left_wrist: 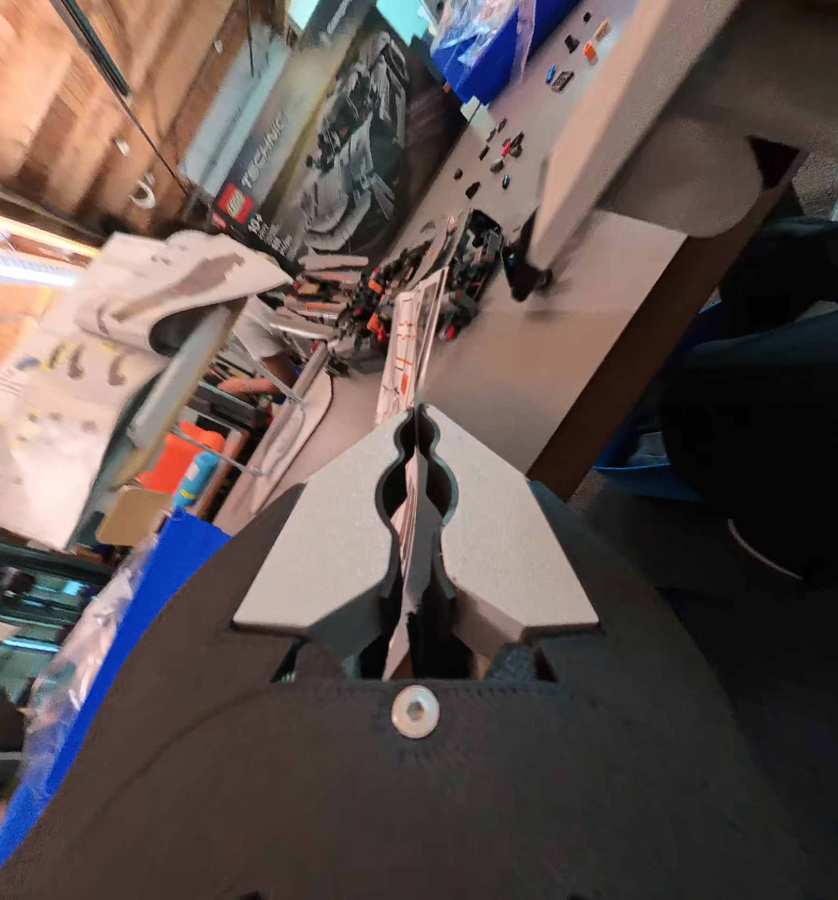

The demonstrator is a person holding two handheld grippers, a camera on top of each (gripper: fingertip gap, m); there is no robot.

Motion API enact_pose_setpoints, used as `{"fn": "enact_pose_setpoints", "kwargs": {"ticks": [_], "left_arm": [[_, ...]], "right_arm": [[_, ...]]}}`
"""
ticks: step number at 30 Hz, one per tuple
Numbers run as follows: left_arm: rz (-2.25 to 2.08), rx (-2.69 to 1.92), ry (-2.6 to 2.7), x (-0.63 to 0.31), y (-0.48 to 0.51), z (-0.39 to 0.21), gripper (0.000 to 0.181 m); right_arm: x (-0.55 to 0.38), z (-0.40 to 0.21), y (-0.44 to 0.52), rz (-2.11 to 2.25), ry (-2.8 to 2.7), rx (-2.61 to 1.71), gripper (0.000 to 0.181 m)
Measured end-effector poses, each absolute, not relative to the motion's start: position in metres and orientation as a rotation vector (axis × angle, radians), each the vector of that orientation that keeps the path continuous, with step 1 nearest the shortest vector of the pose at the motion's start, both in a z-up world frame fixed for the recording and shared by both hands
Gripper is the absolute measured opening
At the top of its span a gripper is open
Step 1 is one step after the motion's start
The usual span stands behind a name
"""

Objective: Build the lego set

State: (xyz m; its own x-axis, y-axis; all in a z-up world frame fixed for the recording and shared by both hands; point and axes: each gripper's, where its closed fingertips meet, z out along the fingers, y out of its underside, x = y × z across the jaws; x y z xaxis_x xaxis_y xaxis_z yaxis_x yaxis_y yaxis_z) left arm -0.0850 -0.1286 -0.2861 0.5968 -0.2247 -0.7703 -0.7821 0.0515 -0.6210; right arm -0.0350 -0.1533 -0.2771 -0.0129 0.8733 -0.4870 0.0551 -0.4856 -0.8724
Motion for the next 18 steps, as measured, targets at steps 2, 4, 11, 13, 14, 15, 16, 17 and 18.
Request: {"fn": "enact_pose_setpoints", "kwargs": {"ticks": [2, 4, 11, 13, 14, 15, 16, 17, 18], "left_arm": [[0.575, -1.427, 0.934, -0.076, -0.129, -0.28, 0.0], [0.616, -1.365, 0.985, -0.069, -0.129, -0.277, 0.0], [0.656, -1.275, 1.029, -0.066, -0.129, -0.268, 0.0], [0.655, -1.254, 1.035, -0.063, -0.13, -0.267, 0.0], [0.653, -1.252, 1.041, -0.062, -0.13, -0.268, 0.0], [0.657, -1.253, 1.044, -0.062, -0.13, -0.269, 0.0], [0.656, -1.251, 1.042, -0.062, -0.13, -0.269, 0.0], [0.645, -1.257, 1.038, -0.062, -0.13, -0.269, 0.0], [0.637, -1.263, 1.034, -0.062, -0.129, -0.269, 0.0]], "right_arm": [[-0.036, -0.271, -0.152, 1.672, -0.929, -1.585, 0.04], [-0.034, -0.263, -0.151, 1.747, -0.891, -1.549, 0.033], [-0.029, -0.249, -0.148, 1.889, -0.831, -1.476, 0.019], [-0.03, -0.249, -0.148, 1.919, -0.819, -1.477, 0.014], [-0.03, -0.249, -0.146, 1.924, -0.804, -1.469, 0.011], [-0.03, -0.249, -0.145, 1.926, -0.789, -1.472, 0.006], [-0.03, -0.249, -0.145, 1.933, -0.794, -1.471, 0.004], [-0.03, -0.25, -0.145, 1.939, -0.793, -1.472, 0.004], [-0.03, -0.25, -0.145, 1.95, -0.792, -1.466, 0.004]]}}
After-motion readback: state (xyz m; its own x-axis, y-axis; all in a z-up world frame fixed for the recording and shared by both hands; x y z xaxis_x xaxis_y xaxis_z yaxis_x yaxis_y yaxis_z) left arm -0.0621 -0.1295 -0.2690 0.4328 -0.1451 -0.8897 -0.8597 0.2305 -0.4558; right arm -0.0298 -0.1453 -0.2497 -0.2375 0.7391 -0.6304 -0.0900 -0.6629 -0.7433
